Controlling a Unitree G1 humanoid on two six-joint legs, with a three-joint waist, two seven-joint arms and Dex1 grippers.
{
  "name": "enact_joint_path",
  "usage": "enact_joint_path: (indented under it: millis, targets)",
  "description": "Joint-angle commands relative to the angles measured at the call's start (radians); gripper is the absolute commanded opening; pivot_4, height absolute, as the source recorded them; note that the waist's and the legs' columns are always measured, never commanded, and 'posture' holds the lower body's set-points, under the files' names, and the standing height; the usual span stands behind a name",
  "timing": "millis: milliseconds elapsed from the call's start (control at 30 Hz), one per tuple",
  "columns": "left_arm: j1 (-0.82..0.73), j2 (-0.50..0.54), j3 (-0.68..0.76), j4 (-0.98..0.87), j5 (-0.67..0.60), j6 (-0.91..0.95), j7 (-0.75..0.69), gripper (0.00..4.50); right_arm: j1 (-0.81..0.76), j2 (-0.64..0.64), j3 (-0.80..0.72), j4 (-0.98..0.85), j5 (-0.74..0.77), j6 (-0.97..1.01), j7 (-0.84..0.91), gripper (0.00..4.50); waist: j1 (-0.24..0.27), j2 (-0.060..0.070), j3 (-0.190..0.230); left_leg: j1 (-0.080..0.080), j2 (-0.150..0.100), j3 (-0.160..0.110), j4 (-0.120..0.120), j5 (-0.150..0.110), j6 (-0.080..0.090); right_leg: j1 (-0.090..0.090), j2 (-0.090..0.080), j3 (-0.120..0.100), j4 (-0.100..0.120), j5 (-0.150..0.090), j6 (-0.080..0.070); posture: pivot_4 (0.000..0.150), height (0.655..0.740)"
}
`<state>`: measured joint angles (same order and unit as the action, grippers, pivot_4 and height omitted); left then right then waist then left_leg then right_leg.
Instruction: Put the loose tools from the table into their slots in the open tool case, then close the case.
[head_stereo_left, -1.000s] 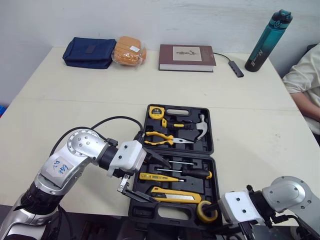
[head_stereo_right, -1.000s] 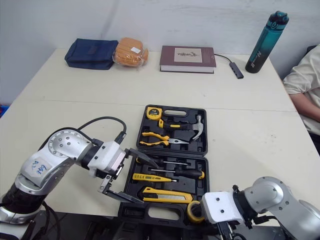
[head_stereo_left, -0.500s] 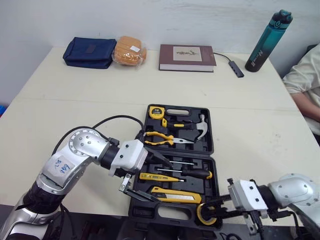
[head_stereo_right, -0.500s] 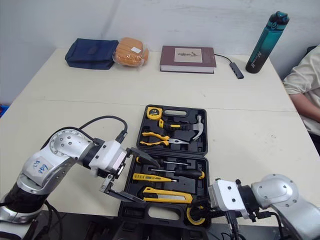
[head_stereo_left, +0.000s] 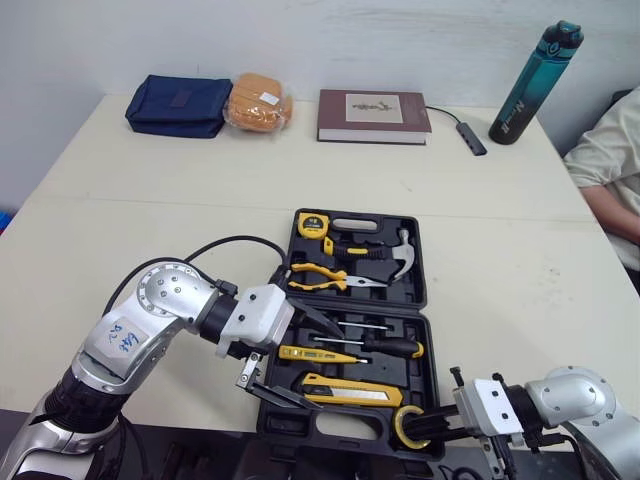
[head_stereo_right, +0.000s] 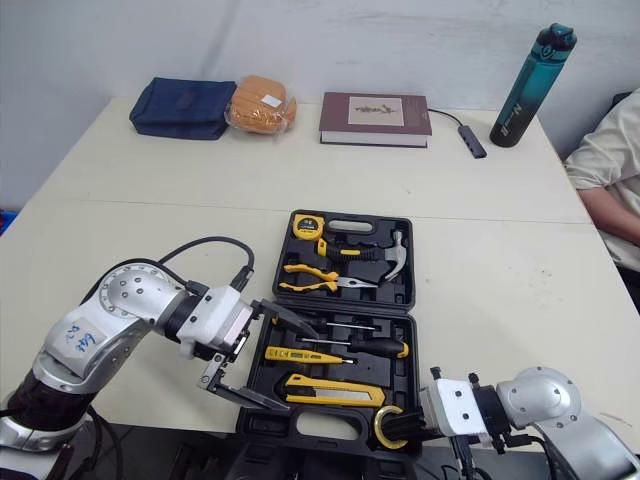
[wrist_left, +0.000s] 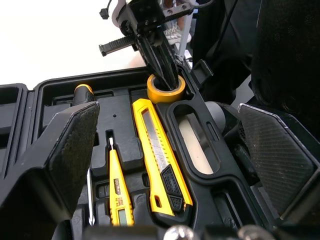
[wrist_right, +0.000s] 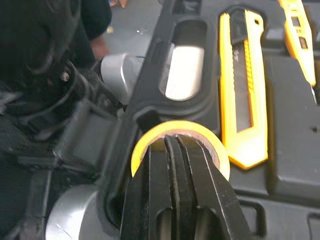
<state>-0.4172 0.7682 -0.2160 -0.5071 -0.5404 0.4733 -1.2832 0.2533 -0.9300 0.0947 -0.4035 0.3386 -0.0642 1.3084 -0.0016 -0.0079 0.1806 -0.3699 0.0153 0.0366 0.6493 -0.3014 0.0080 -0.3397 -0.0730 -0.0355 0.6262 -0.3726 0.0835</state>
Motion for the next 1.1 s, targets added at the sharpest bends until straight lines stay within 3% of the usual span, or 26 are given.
enact_joint_path:
  millis: [33, 433, 733, 933, 1100]
  targets:
    - [0.003, 0.001, -0.006, -0.021, 0.004, -0.015, -0.002, 4.5, 0.02, -0.004, 0.015, 0.055, -0.042, 0.01, -0.013, 0.04, 0.0, 0.0, 0.0, 0.0, 0.0, 0.0, 0.0, 0.0, 0.0, 0.0, 0.0, 0.0, 0.0, 0.0, 0.0, 0.15, 0.74]
    - [0.012, -0.017, -0.021, -0.017, 0.015, -0.017, 0.017, 4.5, 0.046, -0.021, 0.015, 0.033, -0.046, -0.004, -0.03, 0.04, 0.0, -0.004, -0.002, 0.001, 0.0, 0.0, 0.0, 0.0, 0.0, 0.001, 0.0, 0.0, 0.0, 0.0, 0.0, 0.15, 0.74]
    - [0.048, -0.025, -0.031, -0.001, 0.052, -0.027, 0.051, 4.5, 0.09, -0.033, -0.055, -0.085, 0.012, 0.093, -0.095, 0.04, 0.001, -0.004, -0.002, 0.0, 0.0, 0.0, 0.0, 0.0, 0.0, 0.001, 0.0, 0.0, 0.0, 0.0, 0.0, 0.15, 0.74]
    - [0.128, 0.055, 0.075, 0.059, 0.074, -0.046, 0.069, 4.5, 0.167, -0.09, -0.262, -0.239, 0.166, 0.269, -0.131, 0.04, -0.002, -0.003, -0.002, 0.0, 0.0, 0.0, -0.001, 0.0, 0.001, 0.0, -0.001, 0.0, 0.0, 0.0, 0.0, 0.15, 0.74]
    - [0.18, 0.102, 0.187, 0.168, 0.105, -0.094, 0.105, 4.5, 0.141, -0.114, -0.439, -0.256, 0.306, 0.431, -0.15, 0.04, 0.0, -0.003, -0.002, 0.001, 0.0, -0.001, -0.001, -0.002, 0.003, 0.0, -0.002, -0.001, 0.001, 0.0, -0.001, 0.15, 0.74]
